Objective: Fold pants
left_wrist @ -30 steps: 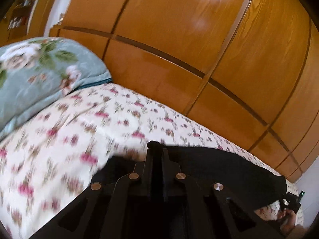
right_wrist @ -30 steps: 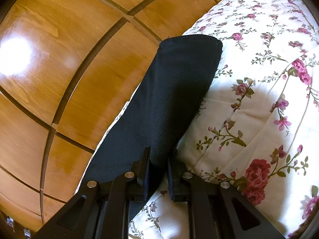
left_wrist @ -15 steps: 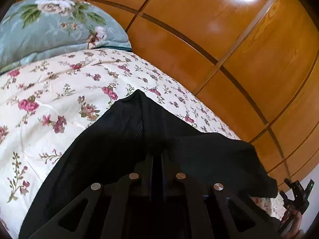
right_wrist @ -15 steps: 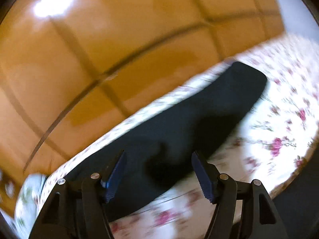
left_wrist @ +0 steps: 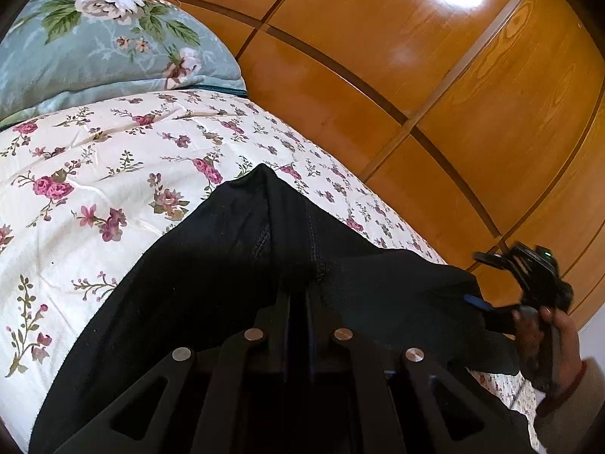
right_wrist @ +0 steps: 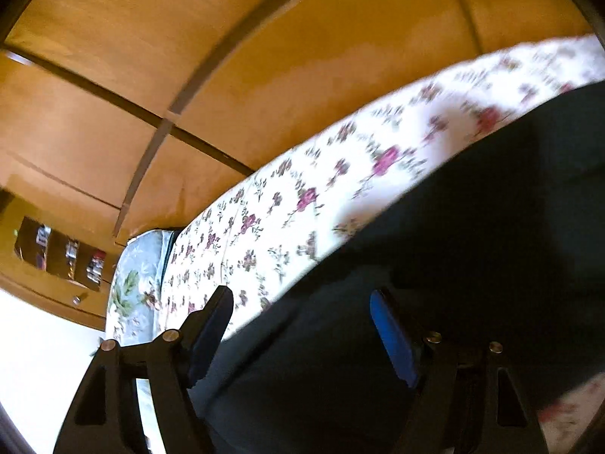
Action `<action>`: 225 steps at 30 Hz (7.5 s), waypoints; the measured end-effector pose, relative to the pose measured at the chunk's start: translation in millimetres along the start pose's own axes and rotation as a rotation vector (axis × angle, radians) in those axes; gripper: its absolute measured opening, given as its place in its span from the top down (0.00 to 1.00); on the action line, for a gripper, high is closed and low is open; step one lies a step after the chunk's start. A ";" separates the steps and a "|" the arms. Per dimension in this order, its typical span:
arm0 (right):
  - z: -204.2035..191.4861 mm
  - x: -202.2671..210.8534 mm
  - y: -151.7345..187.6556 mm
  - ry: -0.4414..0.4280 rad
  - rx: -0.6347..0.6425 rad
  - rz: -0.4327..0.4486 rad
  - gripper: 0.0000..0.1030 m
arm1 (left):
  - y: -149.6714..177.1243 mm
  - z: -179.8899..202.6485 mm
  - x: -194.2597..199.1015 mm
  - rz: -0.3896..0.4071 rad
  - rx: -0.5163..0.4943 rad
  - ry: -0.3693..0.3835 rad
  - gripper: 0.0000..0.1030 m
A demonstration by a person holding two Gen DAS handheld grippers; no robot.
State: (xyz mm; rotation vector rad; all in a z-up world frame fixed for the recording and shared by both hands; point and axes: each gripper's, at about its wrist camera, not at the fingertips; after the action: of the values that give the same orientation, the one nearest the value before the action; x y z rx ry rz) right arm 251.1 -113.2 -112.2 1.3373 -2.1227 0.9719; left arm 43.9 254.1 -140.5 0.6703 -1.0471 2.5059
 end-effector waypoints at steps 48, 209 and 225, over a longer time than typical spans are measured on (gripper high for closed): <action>29.1 93.4 176.2 -0.202 0.148 0.041 0.91 | 21.6 -40.1 105.2 0.156 0.192 0.097 0.91; 340.7 354.6 206.8 0.075 -0.508 0.671 0.68 | 212.5 226.2 38.4 -0.524 -0.814 0.460 0.52; 339.0 355.8 187.3 0.147 -0.482 0.663 0.88 | 249.0 257.4 36.6 -0.436 -1.142 0.394 0.91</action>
State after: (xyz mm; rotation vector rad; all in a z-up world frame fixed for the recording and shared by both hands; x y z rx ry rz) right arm -72.2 -526.3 -150.2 0.3200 -2.5079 0.6736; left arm -30.3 -96.2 -103.8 0.0258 -1.6514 1.2491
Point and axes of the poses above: each gripper's, at about its wrist camera, not at the fingertips, and x roughly against the way its jaws point, z to its right, y to its underside, and after that the axes turned 4 degrees about x, right-handed
